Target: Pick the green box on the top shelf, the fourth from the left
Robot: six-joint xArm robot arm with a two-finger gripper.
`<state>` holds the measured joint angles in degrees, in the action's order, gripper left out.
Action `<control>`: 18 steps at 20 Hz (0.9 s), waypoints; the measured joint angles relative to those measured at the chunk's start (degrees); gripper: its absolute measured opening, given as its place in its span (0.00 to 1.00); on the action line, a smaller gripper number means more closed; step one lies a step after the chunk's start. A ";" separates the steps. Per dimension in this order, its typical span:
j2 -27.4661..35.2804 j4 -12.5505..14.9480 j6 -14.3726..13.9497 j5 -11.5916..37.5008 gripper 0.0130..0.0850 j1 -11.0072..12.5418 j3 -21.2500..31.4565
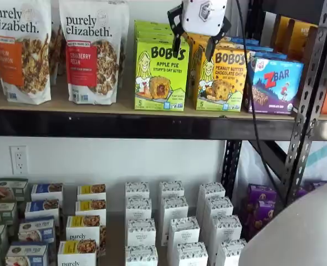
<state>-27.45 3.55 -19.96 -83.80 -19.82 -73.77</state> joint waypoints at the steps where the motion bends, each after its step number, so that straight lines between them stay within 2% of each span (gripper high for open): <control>1: 0.42 -0.16 0.01 -0.14 1.00 0.00 -0.46; 9: 2.48 -0.18 -0.54 -1.33 1.00 -0.59 -2.81; 18: 1.93 -0.60 -0.42 -1.92 1.00 -0.53 -2.88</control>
<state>-25.52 2.95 -20.38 -85.72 -20.35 -76.65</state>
